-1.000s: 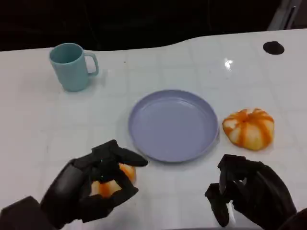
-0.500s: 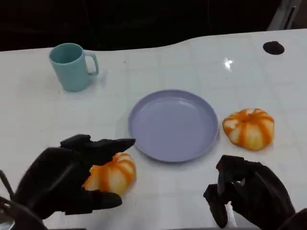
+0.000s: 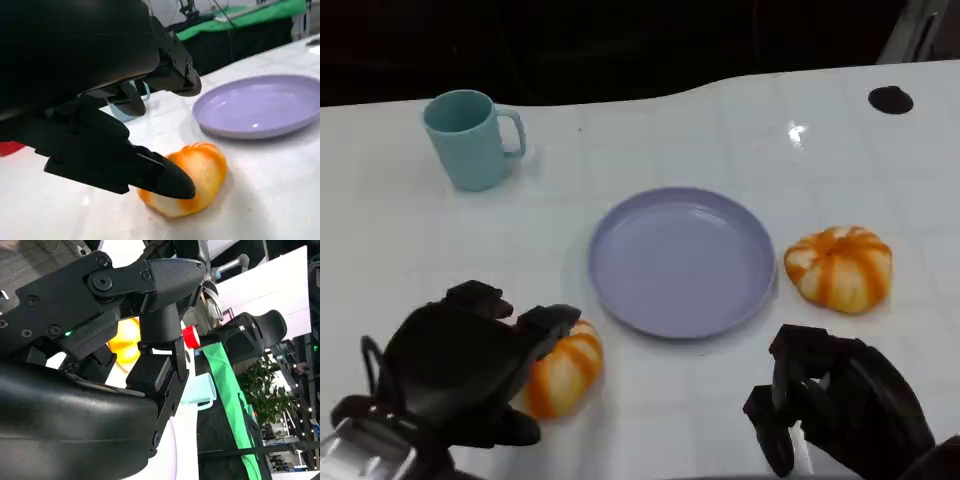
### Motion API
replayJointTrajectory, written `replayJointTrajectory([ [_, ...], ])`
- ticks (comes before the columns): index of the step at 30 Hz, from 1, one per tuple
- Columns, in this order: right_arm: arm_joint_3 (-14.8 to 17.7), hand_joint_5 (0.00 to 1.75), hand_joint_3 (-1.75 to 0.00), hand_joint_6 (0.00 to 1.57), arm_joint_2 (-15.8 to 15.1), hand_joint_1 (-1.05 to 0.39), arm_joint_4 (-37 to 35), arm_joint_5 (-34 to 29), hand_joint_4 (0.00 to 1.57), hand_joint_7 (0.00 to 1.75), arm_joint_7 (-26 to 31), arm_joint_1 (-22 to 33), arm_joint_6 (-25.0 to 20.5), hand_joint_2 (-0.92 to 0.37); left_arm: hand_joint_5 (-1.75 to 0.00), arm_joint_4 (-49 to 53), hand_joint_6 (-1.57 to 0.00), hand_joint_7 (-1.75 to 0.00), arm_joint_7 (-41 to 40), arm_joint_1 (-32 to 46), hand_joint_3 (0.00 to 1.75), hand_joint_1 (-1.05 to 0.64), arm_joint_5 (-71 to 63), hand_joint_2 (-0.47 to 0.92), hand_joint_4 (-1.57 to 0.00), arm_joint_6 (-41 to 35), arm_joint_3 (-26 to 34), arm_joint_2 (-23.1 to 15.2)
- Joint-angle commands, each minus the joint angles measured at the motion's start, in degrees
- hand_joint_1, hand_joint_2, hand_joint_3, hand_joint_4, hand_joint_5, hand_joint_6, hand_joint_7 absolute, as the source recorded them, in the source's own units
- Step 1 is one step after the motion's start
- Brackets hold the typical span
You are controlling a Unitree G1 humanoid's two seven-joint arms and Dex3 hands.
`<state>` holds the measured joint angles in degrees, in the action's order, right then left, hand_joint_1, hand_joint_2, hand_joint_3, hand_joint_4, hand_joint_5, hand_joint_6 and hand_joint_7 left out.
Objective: Grasp the bread from the table and place it into the plate.
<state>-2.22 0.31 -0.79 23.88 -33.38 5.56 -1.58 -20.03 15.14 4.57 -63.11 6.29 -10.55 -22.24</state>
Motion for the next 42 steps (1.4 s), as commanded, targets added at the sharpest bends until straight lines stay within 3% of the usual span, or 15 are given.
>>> replayJointTrajectory([
  [1,0.47,1.63,-0.38,1.06,-0.85,-0.97,0.29,-0.02,1.20,1.44,-0.01,0.45,0.57,-0.76,-0.42,4.47,-0.38,0.00,-0.62,-2.13,0.04,-0.79,-2.58,0.92,-0.40,-3.29,-2.73,0.36],
  [12,0.40,1.63,-0.37,1.06,-1.13,-0.97,0.78,0.33,1.21,1.45,0.09,0.64,0.02,-0.76,-0.40,21.17,-0.38,-0.01,-8.27,-9.56,0.01,-0.72,-1.48,0.92,-0.40,-5.69,-7.92,1.40],
  [17,0.41,1.62,-0.37,1.05,-1.19,-0.97,0.75,0.32,1.21,1.45,-0.03,0.67,0.38,-0.76,-0.47,30.76,-0.50,-0.05,-19.52,-11.79,0.00,-0.55,3.61,0.89,-0.50,-0.58,-8.37,1.29],
  [19,0.46,1.62,-0.37,1.06,-1.24,-0.98,0.90,0.48,1.21,1.45,0.00,0.73,0.10,-0.76,-1.28,34.80,-0.69,-0.06,-24.28,-12.97,0.03,-0.39,4.84,0.91,-0.52,1.81,-8.91,0.98],
  [20,0.49,1.62,-0.37,1.06,-1.22,-0.97,0.94,0.53,1.21,1.45,0.03,0.77,0.07,-0.76,-1.55,36.74,-0.79,-0.09,-26.26,-13.70,0.06,-0.34,4.78,0.92,-0.54,2.62,-9.45,0.65],
  [23,0.49,1.62,-0.37,1.06,-1.28,-0.97,1.17,0.44,1.22,1.46,0.18,0.88,0.06,-0.77,-1.71,40.67,-1.08,-0.20,-30.41,-15.31,0.23,-0.30,4.49,0.92,-0.72,4.15,-11.12,-0.36],
  [25,0.48,1.62,-0.37,1.06,-1.31,-0.98,1.25,0.36,1.22,1.46,0.21,0.92,0.12,-0.76,-1.74,42.02,-1.17,-0.25,-31.81,-15.92,0.27,-0.31,4.58,0.92,-0.78,4.24,-11.97,-0.68],
  [26,0.49,1.62,-0.37,1.06,-1.32,-0.98,1.27,0.35,1.22,1.46,0.21,0.93,0.13,-0.76,-1.74,42.44,-1.16,-0.37,-32.19,-16.13,0.31,-0.31,4.63,0.91,-0.81,4.09,-12.34,-0.78],
  [30,0.48,1.61,-0.37,1.06,-1.33,-0.98,1.43,0.33,1.23,1.47,0.31,0.93,0.04,-0.77,-1.75,43.98,-0.79,-1.30,-34.04,-17.03,0.61,-0.29,5.03,0.80,-0.86,3.80,-13.52,-1.09],
  [31,0.46,1.62,-0.37,1.06,-1.35,-0.98,1.53,0.31,1.23,1.47,0.34,0.94,0.00,-0.77,-1.75,44.10,-0.76,-1.40,-34.24,-17.15,0.67,-0.29,5.26,0.78,-0.86,3.79,-13.66,-1.18],
  [36,0.58,1.61,-0.38,1.05,-1.33,-0.97,1.17,0.51,1.22,1.48,0.03,0.81,0.18,-0.76,-1.75,43.86,-0.66,-1.68,-37.10,-17.32,0.84,-0.30,5.52,0.69,-0.86,3.14,-13.86,-1.40],
  [42,0.53,1.61,-0.37,1.06,-1.17,-0.98,0.88,0.36,1.23,1.47,0.05,0.59,0.50,-0.77,-1.75,39.39,-0.62,-1.74,-38.24,-16.54,0.91,-0.30,5.43,0.62,-0.85,0.95,-12.99,-2.24],
])
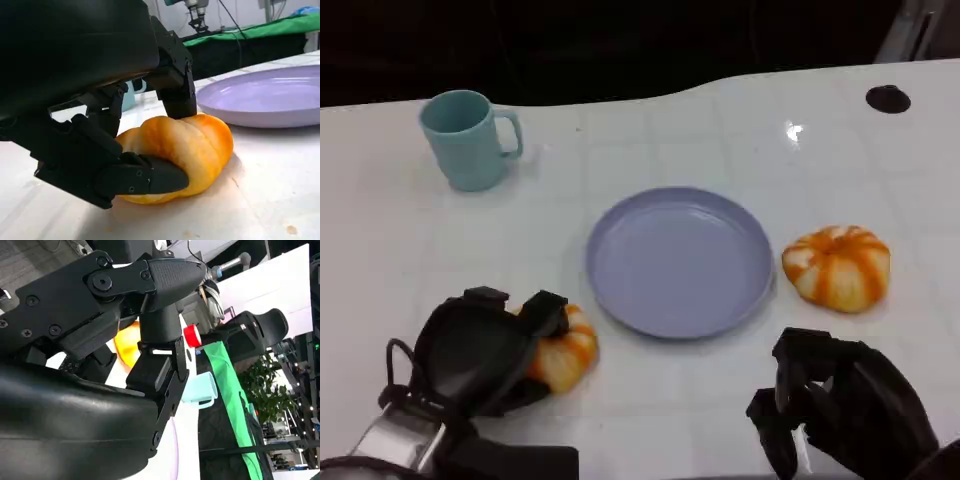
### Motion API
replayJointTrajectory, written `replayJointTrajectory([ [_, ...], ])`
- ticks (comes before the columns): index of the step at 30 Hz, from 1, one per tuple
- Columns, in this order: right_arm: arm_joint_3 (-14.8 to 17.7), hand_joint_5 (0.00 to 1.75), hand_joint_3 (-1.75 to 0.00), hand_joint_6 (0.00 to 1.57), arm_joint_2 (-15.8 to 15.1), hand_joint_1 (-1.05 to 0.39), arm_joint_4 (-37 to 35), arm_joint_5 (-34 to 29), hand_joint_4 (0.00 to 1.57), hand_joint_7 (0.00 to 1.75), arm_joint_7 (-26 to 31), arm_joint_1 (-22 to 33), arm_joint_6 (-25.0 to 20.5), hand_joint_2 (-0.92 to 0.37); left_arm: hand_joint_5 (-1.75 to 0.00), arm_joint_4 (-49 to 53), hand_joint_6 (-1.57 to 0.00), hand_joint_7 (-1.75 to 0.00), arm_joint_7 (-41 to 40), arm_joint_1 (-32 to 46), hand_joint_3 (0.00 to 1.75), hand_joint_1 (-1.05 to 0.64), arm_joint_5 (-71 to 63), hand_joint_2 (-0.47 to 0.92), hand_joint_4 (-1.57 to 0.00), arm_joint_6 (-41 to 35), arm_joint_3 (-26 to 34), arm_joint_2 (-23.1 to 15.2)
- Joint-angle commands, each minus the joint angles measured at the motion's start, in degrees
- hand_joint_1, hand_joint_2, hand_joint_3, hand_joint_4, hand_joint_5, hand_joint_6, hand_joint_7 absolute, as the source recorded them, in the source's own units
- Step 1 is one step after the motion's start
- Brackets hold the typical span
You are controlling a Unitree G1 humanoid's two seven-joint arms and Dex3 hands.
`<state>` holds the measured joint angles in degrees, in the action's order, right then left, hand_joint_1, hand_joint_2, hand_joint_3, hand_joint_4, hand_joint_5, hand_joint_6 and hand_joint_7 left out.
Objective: Grasp the bread from the table and place it into the plate.
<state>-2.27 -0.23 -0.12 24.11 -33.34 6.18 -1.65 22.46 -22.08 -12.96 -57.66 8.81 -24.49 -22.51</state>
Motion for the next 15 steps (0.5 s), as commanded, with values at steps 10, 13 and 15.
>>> replayJointTrajectory([
  [10,0.48,1.62,-0.37,1.05,-0.44,-0.97,0.32,0.05,1.22,1.48,0.36,0.15,0.49,-0.77,-1.75,-14.97,-0.65,-1.69,2.15,3.33,1.05,-0.25,2.55,0.50,-0.89,-3.82,6.13,-4.55],
  [13,0.35,1.63,-0.37,1.05,-0.51,-0.97,0.80,0.03,1.21,1.48,0.66,0.43,0.18,-0.77,-1.75,-19.45,-0.69,-1.61,5.98,3.86,1.06,-0.27,1.76,0.50,-0.90,-7.42,7.70,-4.69],
  [15,0.28,1.63,-0.37,1.05,-0.46,-0.97,0.67,0.10,1.21,1.48,0.60,0.53,0.33,-0.77,-1.75,-22.12,-0.76,-1.37,8.62,4.10,0.98,-0.27,1.18,0.53,-0.91,-9.75,8.39,-4.60],
])
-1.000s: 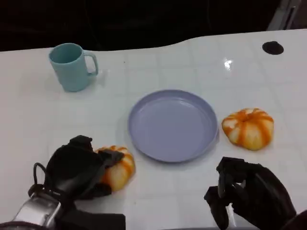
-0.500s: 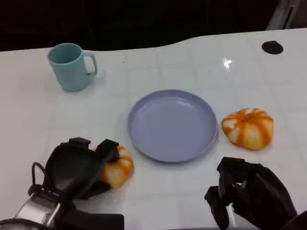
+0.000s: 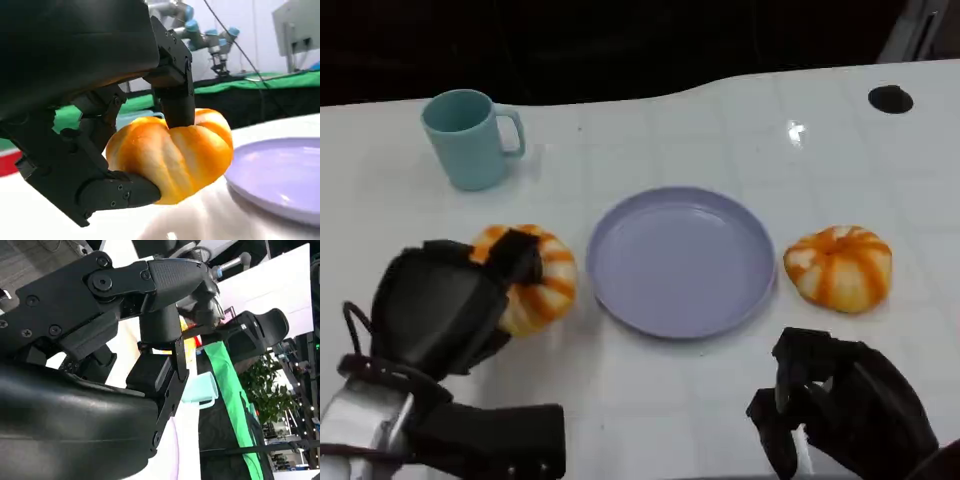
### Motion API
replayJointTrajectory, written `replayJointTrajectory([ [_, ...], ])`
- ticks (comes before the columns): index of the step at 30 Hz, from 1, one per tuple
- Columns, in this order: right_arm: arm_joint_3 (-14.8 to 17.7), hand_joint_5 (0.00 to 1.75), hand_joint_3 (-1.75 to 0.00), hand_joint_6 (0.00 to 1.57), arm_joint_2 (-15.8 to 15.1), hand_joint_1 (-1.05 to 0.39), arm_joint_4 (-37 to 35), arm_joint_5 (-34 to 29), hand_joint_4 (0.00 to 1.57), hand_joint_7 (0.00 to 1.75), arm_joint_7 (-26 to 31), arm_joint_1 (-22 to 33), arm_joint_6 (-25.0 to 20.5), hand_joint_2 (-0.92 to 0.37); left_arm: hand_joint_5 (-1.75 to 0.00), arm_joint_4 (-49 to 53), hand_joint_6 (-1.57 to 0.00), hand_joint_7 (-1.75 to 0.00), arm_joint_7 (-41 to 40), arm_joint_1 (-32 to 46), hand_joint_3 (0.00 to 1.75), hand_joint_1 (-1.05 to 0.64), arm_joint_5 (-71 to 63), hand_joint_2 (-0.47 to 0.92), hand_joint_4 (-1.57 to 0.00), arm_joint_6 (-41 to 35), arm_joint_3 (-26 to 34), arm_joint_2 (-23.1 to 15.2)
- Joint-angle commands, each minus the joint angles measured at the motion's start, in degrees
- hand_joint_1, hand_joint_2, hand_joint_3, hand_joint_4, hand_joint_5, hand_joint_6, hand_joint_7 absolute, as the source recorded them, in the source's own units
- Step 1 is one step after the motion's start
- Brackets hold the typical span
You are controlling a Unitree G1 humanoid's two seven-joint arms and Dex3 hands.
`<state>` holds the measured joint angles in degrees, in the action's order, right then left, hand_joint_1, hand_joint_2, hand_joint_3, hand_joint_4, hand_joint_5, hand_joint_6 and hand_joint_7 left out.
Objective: Grasp the bread from the table and place it into the plate.
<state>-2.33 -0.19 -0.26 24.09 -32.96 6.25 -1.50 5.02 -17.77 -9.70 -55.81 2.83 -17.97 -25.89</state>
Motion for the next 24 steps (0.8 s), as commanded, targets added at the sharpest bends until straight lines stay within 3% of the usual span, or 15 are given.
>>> replayJointTrajectory([
  [1,0.28,1.63,-0.37,1.05,-0.47,-0.97,0.79,0.08,1.21,1.48,0.20,0.53,0.28,-0.77,-1.75,-5.87,-0.83,-1.18,5.48,0.90,0.92,-0.28,-0.95,0.55,-0.91,-4.76,2.06,-1.19],
  [3,0.19,1.63,-0.37,1.05,-0.47,-0.97,0.86,-0.08,1.21,1.47,0.29,0.61,0.40,-0.77,-1.75,-7.51,-1.02,-0.67,7.13,0.94,0.71,-0.28,-1.44,0.65,-0.92,-6.16,2.19,-1.12],
  [5,0.09,1.63,-0.38,1.05,-0.56,-0.96,1.11,-0.29,1.21,1.47,0.52,0.68,0.29,-0.78,-1.75,-8.65,-1.10,-0.43,8.08,0.53,0.65,-0.28,-2.26,0.66,-0.93,-7.09,2.23,-0.87],
  [9,0.08,1.64,-0.38,1.05,-0.67,-0.96,1.11,-0.07,1.21,1.47,0.39,0.58,0.14,-0.77,-1.75,-6.68,-1.21,-0.26,3.91,-2.40,0.67,-0.27,-0.69,0.60,-0.93,-2.58,2.01,-0.39],
  [11,0.10,1.64,-0.38,1.05,-0.68,-0.97,1.03,-0.06,1.21,1.48,0.40,0.52,0.11,-0.77,-1.75,-4.60,-0.97,-0.98,2.02,-4.34,0.86,-0.26,1.04,0.50,-0.93,0.84,1.90,0.11],
  [12,0.11,1.64,-0.38,1.05,-0.67,-0.97,1.11,-0.03,1.21,1.48,0.48,0.55,-0.02,-0.76,-1.75,-3.60,-0.90,-1.20,2.34,-5.54,0.94,-0.25,2.10,0.46,-0.93,2.03,1.77,0.52],
  [13,0.11,1.64,-0.38,1.05,-0.63,-0.97,1.17,0.04,1.21,1.48,0.51,0.57,-0.10,-0.76,-1.75,-2.54,-0.86,-1.30,2.58,-6.75,1.02,-0.27,3.07,0.45,-0.93,3.23,1.62,0.94],
  [15,0.14,1.64,-0.38,1.05,-0.61,-0.96,1.10,0.19,1.21,1.48,0.43,0.60,-0.19,-0.76,-1.75,-0.70,-0.86,-1.28,2.91,-8.60,1.10,-0.27,4.40,0.42,-0.93,4.91,1.39,1.75],
  [19,0.06,1.63,-0.40,1.06,-0.57,-0.96,1.41,-0.03,1.21,1.48,0.88,0.82,-0.41,-0.75,-1.75,3.84,-0.75,-1.64,1.09,-12.65,1.18,-0.28,5.49,0.36,-0.95,8.04,0.24,4.14],
  [24,0.09,1.63,-0.41,1.05,-0.61,-0.95,1.24,0.51,1.20,1.47,0.30,0.80,-0.34,-0.74,-1.75,7.44,-0.83,-1.57,-1.48,-16.36,1.28,-0.25,4.01,0.27,-0.98,8.31,-1.41,6.72],
])
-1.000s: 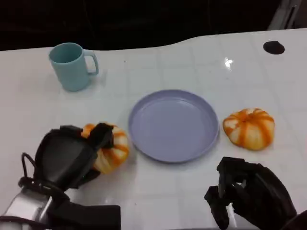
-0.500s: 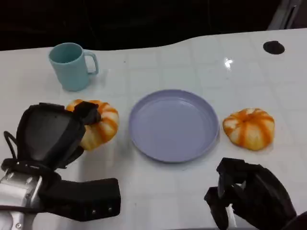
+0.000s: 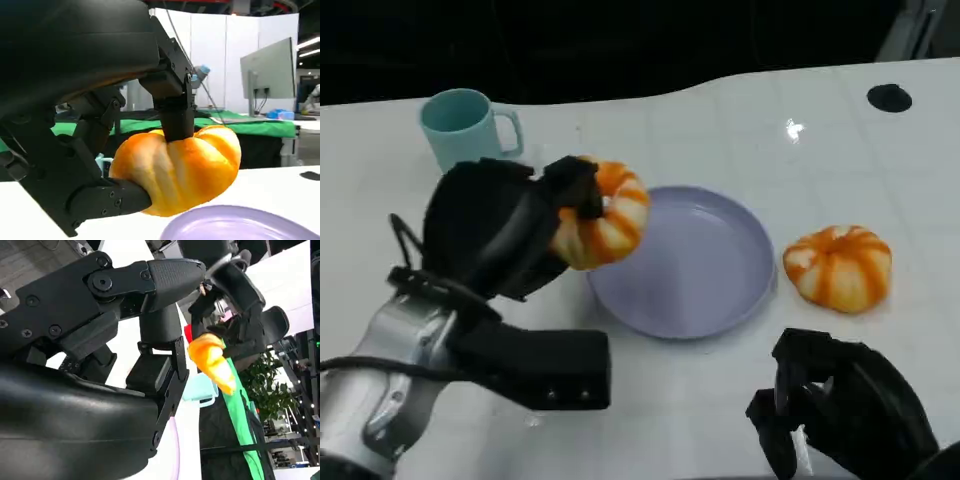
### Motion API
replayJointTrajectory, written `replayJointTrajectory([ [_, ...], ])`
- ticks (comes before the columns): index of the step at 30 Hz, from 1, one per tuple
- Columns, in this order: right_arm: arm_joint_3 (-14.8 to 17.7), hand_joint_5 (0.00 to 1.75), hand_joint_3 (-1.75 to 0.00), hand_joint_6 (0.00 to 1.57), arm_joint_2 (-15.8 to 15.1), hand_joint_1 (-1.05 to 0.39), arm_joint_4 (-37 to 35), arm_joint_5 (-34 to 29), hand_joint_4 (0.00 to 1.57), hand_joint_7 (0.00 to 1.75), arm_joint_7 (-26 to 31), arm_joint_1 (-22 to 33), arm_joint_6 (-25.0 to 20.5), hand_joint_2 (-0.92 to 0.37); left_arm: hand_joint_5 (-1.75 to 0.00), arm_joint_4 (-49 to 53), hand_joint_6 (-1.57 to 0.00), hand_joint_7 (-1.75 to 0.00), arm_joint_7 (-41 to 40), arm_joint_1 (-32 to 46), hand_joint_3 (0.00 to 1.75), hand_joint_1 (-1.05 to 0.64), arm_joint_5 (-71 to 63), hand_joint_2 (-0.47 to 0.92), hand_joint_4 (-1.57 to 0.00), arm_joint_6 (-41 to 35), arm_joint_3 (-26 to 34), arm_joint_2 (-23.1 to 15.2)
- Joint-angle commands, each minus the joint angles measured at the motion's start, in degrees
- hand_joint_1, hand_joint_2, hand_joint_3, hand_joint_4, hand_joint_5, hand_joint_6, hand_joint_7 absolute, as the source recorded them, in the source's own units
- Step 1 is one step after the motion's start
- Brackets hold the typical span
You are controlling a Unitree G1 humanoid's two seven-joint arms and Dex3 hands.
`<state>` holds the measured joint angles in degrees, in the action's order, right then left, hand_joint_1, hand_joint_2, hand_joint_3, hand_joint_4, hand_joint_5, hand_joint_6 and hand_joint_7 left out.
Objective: Grasp the bread from the table and place it into the plate.
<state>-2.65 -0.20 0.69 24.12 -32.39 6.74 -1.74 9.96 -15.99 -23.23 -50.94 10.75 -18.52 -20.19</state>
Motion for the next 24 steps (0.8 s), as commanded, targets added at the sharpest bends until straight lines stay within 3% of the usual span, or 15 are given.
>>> replayJointTrajectory([
  [1,0.41,1.63,-0.42,1.05,-0.63,-0.95,0.29,0.44,1.20,1.47,-0.28,0.31,-0.04,-0.74,-1.75,2.98,-0.80,-1.60,-3.56,-3.34,1.32,-0.26,-0.93,0.26,-0.98,0.47,-1.13,1.39],
  [5,0.41,1.64,-0.43,1.05,-0.61,-0.95,0.27,0.23,1.20,1.47,-0.28,0.36,0.33,-0.74,-1.75,5.71,-0.78,-1.66,-2.94,-5.75,1.38,-0.26,1.14,0.24,-0.99,3.29,-2.28,2.63],
  [9,0.44,1.64,-0.43,1.04,-0.59,-0.95,0.39,0.43,1.20,1.47,-0.39,0.43,0.24,-0.74,-1.75,9.86,-0.73,-1.74,-0.79,-8.48,1.31,-0.28,3.11,0.26,-0.98,5.24,-3.54,4.17],
  [10,0.44,1.64,-0.43,1.04,-0.60,-0.95,0.35,0.40,1.20,1.47,-0.49,0.45,0.41,-0.74,-1.75,11.21,-0.80,-1.48,0.05,-9.28,1.21,-0.29,3.76,0.30,-0.98,5.58,-3.88,4.58],
  [11,0.45,1.64,-0.43,1.04,-0.61,-0.96,0.43,0.44,1.20,1.47,-0.45,0.49,0.29,-0.74,-1.75,12.72,-0.83,-1.41,0.81,-10.09,1.15,-0.29,4.55,0.31,-0.99,5.97,-4.18,5.07],
  [13,0.45,1.64,-0.43,1.05,-0.60,-0.96,0.50,0.44,1.20,1.48,-0.42,0.55,0.28,-0.74,-1.75,15.64,-0.81,-1.52,1.35,-11.51,1.08,-0.28,5.52,0.32,-0.99,6.73,-4.73,6.01],
  [14,0.45,1.64,-0.43,1.05,-0.62,-0.96,0.53,0.39,1.21,1.48,-0.40,0.56,0.31,-0.74,-1.75,17.13,-0.80,-1.57,1.48,-12.23,1.13,-0.27,5.72,0.33,-0.99,6.87,-5.11,6.57],
  [19,0.39,1.64,-0.43,1.04,-0.61,-0.96,0.88,0.37,1.21,1.49,-0.25,0.70,0.14,-0.74,-1.75,23.43,-0.80,-1.60,1.09,-14.97,1.21,-0.26,6.02,0.34,-1.00,8.08,-6.86,8.48],
  [22,0.30,1.64,-0.43,1.04,-0.54,-0.96,1.27,0.51,1.21,1.49,-0.13,0.93,-0.16,-0.73,-1.75,27.58,-0.75,-1.73,0.44,-16.27,1.19,-0.26,6.32,0.33,-0.99,9.32,-7.64,9.77],
  [24,0.24,1.64,-0.43,1.04,-0.53,-0.96,1.39,0.41,1.21,1.49,-0.08,1.03,-0.12,-0.73,-1.75,29.76,-0.69,-1.71,1.35,-16.86,1.17,-0.26,7.14,0.40,-0.95,10.40,-7.91,10.10],
])
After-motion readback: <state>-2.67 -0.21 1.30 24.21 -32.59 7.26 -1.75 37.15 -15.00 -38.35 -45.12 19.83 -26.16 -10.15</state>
